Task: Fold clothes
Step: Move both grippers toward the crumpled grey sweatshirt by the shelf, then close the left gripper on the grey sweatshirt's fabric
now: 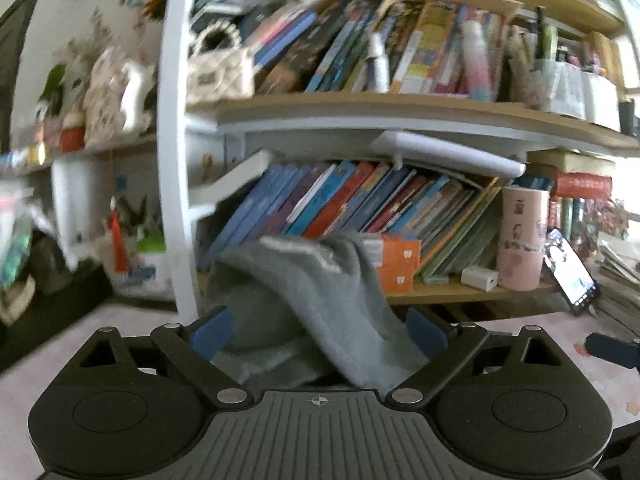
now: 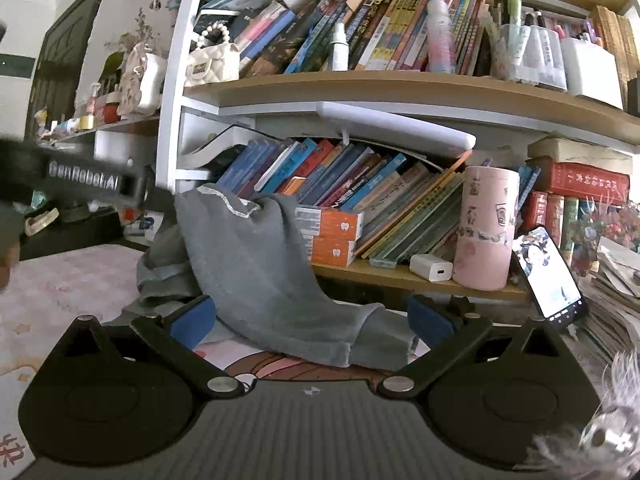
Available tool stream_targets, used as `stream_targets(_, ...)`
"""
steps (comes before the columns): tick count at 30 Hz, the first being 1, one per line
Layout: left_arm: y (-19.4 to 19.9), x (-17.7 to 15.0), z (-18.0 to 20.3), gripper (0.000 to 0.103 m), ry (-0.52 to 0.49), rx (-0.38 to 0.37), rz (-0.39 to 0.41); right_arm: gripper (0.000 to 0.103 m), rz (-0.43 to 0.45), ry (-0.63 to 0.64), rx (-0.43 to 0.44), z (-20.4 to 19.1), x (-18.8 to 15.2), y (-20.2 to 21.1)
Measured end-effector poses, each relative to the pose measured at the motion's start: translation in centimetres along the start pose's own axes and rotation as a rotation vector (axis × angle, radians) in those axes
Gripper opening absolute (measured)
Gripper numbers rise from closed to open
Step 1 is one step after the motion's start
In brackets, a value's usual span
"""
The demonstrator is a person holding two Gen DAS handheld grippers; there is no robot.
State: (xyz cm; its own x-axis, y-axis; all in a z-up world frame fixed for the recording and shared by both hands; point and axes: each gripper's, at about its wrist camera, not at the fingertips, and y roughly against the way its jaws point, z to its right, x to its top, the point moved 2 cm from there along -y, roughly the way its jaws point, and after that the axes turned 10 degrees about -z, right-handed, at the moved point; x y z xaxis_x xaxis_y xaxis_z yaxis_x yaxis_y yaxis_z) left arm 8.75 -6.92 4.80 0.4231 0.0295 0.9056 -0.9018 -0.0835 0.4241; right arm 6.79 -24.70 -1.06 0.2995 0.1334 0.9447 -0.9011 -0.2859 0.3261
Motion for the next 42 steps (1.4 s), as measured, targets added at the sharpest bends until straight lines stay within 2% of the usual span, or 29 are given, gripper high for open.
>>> stream_targets(4, -1.4, -0.7, -0.5, 0.096, 0.113, 0.025, -0.039, 0.103, 0.007, -0.030, -0.011, 0.4, -0.1, 0.2)
stream_targets(8, -2.4, -0.3, -0.8, 0.096, 0.201, 0.048, -0.040, 0.103, 0.002, -0.048, 0.001, 0.8, 0.0, 0.1)
stream_targets(14, -3.7, 0.6, -1.0, 0.096, 0.274, 0.083, -0.012, 0.103, -0.014, -0.069, 0.040, 1.2, -0.1, 0.0)
stream_targets(20, -4.7, 0.7, -1.6, 0.096, 0.312, 0.098, -0.011, 0.103, -0.029, -0.103, 0.034, 1.7, -0.1, 0.0)
stream_targets(27, -5.8, 0.4, -2.5, 0.095, 0.313, 0.052, -0.053, 0.103, -0.033, -0.095, 0.023, 1.5, -0.1, -0.1)
stream_targets(31, -7.2, 0.8, -3.2, 0.095, 0.363, 0.010, -0.089, 0.103, -0.047, -0.075, 0.009, 1.2, -0.1, -0.4)
stream_targets(36, -9.7, 1.1, -3.9, 0.084, 0.471, -0.040, -0.145, 0.103, -0.042, -0.068, -0.030, 1.0, -0.1, -0.3)
stream_targets(39, -11.1, 0.7, -4.4, 0.068, 0.544, -0.058, -0.203, 0.103, -0.024, -0.083, -0.032, 1.2, -0.2, 0.0)
stream_targets(41, -11.5, 0.3, -4.7, 0.051, 0.589, -0.083, -0.244, 0.103, -0.013, -0.100, -0.032, 1.5, -0.3, 0.2)
stream_targets(42, -11.4, 0.2, -4.8, 0.051, 0.593, -0.090, -0.249, 0.103, -0.008, -0.108, -0.032, 1.7, -0.3, 0.4)
